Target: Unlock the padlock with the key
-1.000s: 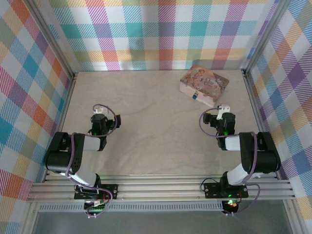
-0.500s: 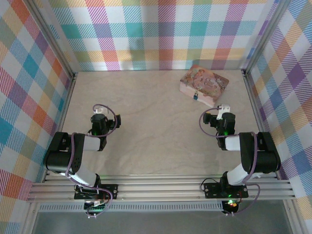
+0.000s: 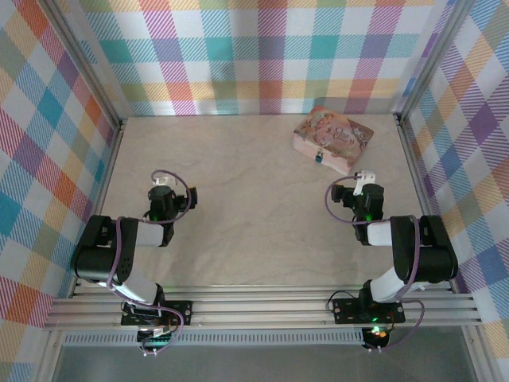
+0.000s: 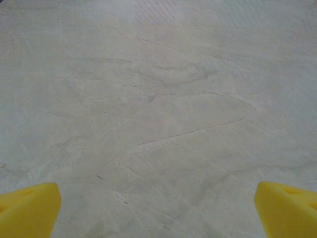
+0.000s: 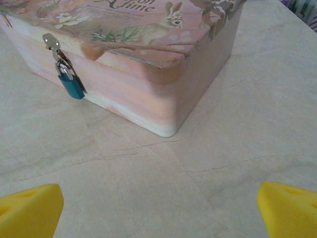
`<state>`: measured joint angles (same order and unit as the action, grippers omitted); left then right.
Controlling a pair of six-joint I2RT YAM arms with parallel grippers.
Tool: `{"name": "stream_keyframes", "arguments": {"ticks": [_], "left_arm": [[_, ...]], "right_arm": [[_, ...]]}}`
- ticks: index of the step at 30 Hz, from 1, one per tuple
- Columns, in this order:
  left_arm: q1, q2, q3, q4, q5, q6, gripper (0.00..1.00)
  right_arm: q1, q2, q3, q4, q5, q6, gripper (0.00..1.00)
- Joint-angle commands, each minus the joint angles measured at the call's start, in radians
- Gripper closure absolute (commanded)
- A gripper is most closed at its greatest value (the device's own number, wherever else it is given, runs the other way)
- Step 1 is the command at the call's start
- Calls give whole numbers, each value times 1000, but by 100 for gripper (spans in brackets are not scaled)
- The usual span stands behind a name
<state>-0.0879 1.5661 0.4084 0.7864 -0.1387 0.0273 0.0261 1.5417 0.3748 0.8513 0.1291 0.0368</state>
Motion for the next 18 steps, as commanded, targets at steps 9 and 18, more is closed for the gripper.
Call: {"name": "stream_keyframes", "arguments": {"ticks": [9,18], "left_arm": [[13,-3,16,14,20,0,0],[11,-158,188,-460,0,-75,0]], "right_arm": [[5,-8,15,20,-15,-6,0],[5,-186,184,-430,-59,-3,0]]}}
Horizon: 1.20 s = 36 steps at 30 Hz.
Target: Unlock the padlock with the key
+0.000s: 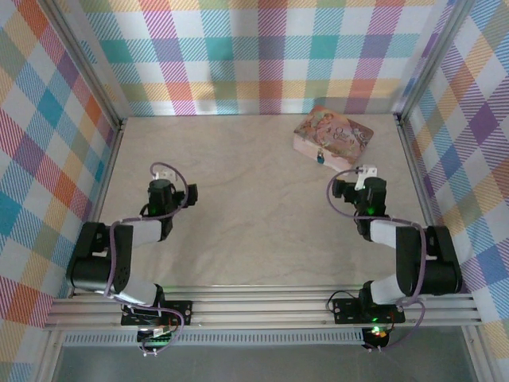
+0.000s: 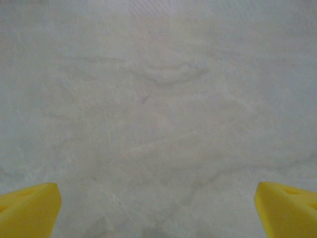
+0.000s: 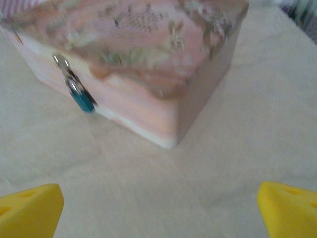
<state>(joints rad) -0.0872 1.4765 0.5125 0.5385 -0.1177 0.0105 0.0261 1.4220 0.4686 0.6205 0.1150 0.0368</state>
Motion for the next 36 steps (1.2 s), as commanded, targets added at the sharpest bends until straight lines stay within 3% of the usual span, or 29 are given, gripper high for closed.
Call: {"name": "stream_keyframes", "arguments": {"ticks": [1,6,13,19,23,27,36], "left_arm": [[10,-78,103,-254,-12,-75,0],[9,-127,216,-536,67,-199,0],[-20,-160,256,-675,239,-380,9],[-140,-160,246,-715,247,-460,12],[-221,-167,279,-790,227,-475,13],[-287,-202,280,-845,184,-471,13],[-296,-203,265,-860,192,-475,12]], "right_arm": [[4,-80,136,-284,-50,21,0],[13,-5,474,-697,-38,177,20],[114,369,996,-1016,43,126,19],[162,664,1372,-1233,75,118,18],[188,761,1461,-1303,32,112,20],[228,795,1446,-1335,-19,77,23],[316,708,1275,-1323,-190,17,27]]}}
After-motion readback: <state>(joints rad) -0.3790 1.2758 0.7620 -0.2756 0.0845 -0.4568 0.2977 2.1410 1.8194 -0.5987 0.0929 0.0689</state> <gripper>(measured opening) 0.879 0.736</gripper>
